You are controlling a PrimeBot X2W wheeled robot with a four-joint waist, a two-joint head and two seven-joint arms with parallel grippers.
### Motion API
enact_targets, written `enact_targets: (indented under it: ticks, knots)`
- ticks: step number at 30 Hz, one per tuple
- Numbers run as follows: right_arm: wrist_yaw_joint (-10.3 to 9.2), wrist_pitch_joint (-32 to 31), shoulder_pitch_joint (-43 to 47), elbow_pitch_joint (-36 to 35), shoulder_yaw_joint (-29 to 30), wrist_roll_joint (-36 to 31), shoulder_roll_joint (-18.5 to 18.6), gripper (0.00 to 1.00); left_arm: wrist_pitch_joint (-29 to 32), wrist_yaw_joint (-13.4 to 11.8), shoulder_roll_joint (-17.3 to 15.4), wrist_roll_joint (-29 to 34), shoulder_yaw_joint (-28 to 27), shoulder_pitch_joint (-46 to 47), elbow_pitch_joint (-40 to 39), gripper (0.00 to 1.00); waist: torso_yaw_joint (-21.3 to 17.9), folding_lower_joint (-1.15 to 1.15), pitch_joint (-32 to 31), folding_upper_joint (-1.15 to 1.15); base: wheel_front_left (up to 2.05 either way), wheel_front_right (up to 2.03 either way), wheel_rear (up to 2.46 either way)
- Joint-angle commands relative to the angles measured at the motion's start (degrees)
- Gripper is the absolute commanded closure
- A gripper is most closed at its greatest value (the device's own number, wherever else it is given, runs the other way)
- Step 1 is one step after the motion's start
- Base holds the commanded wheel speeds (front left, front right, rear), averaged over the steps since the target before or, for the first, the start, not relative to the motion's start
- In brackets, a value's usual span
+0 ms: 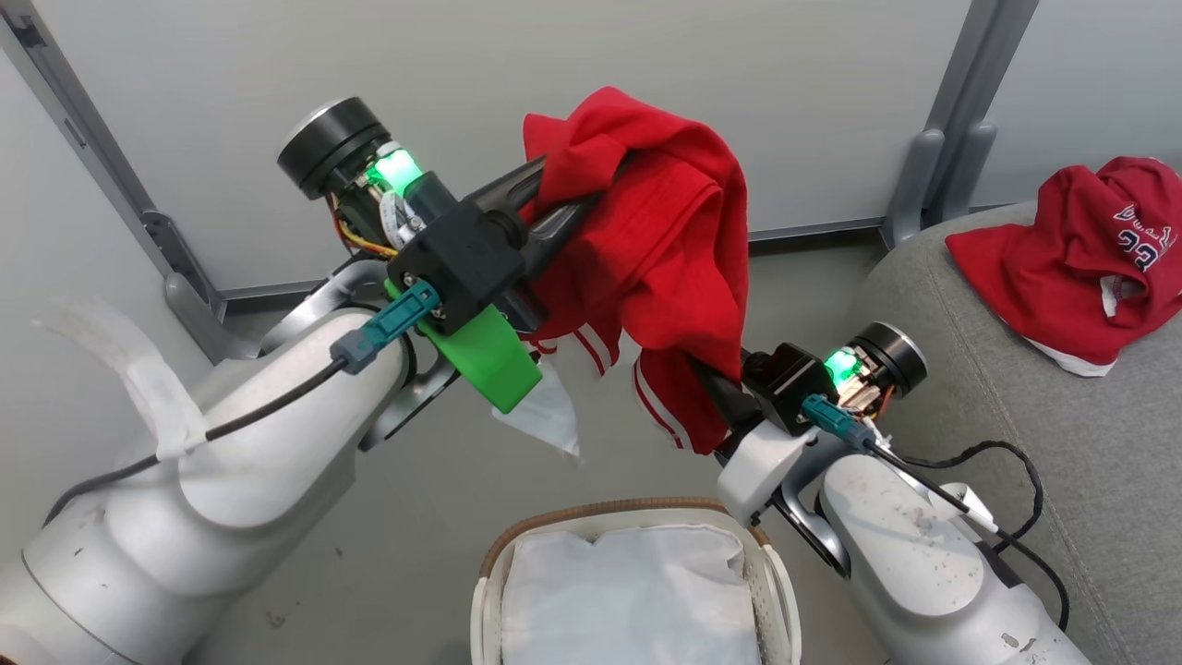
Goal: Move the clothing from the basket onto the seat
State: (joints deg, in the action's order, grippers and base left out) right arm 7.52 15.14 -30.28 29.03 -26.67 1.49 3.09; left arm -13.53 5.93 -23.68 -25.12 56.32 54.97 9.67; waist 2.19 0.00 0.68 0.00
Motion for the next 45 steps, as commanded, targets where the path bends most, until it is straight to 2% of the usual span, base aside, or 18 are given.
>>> enact_targets:
  ticks: [1,9,10,12,13,14,16,29,45]
  knots:
    - [-0.06,0.0,0.6,-0.4,0.6,0.1,0.2,1.00,-0.4,-0.7,-0.3,-0.9,-0.4,-1.7,0.4,1.00,-0.1,0.00,0.2,0.00,0.00,0.00,0.00]
    - [-0.06,0.0,1.8,-2.6,4.7,-0.7,0.1,1.00,-1.5,-3.3,0.9,-3.5,-2.6,-8.7,2.6,0.98,-0.7,0.00,1.2,0.00,0.00,0.00,0.00]
    - [-0.06,0.0,1.9,-3.0,5.3,-1.0,0.1,1.00,-1.7,-3.6,1.3,-3.8,-3.1,-9.9,2.9,0.84,-0.8,0.00,1.3,0.00,0.00,0.00,0.00]
    - [-0.06,0.0,2.2,-3.7,6.8,-1.4,0.1,1.00,-1.7,-3.9,2.3,-4.4,-4.3,-12.0,3.1,0.65,-0.9,0.00,1.6,0.00,0.00,0.00,0.00]
    - [-0.06,0.0,2.2,-3.9,7.4,-1.7,0.1,1.00,-1.7,-4.0,2.7,-4.3,-4.8,-12.9,3.0,0.60,-0.9,0.00,1.8,0.00,0.00,0.00,0.00]
    - [-0.06,0.0,2.3,-4.3,8.1,-1.8,0.1,1.00,-1.7,-4.1,3.2,-4.2,-5.5,-14.0,3.0,0.47,-1.0,0.00,1.9,0.00,0.00,0.00,0.00]
    - [-0.06,0.0,2.4,-5.2,9.6,-2.3,0.1,1.00,-1.7,-4.1,4.4,-3.8,-7.2,-16.9,3.0,0.01,-1.2,0.00,2.2,0.00,0.00,0.00,0.00]
    - [-0.06,0.0,3.3,-9.2,16.6,-4.2,0.0,1.00,-1.7,-0.7,12.0,0.3,-15.0,-30.9,7.8,0.00,-2.3,0.00,3.3,0.00,0.00,0.00,0.00]
    - [-0.06,0.0,5.2,-11.7,22.1,-5.7,-0.1,1.00,-1.7,1.5,18.3,4.4,-21.9,-38.0,10.6,0.00,-3.4,0.00,4.0,0.00,0.00,0.00,0.00]
